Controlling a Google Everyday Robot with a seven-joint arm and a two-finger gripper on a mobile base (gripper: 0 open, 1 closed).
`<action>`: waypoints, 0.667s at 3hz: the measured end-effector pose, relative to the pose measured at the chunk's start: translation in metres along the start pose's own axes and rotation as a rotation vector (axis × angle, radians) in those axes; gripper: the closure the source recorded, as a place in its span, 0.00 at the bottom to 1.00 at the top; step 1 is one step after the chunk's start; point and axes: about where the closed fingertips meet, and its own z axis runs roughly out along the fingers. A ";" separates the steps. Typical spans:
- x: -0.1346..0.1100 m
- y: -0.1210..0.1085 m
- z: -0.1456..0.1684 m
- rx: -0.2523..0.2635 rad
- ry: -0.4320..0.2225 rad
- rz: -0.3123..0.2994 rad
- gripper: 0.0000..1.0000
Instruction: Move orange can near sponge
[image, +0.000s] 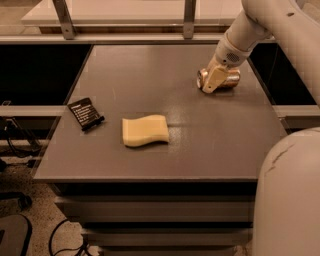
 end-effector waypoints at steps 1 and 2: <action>0.000 0.003 -0.003 -0.003 -0.005 -0.007 0.64; -0.009 0.011 -0.011 -0.018 -0.027 -0.056 0.88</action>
Offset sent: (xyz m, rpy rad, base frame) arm -0.0258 0.0147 0.0302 0.0226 -0.0274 0.1334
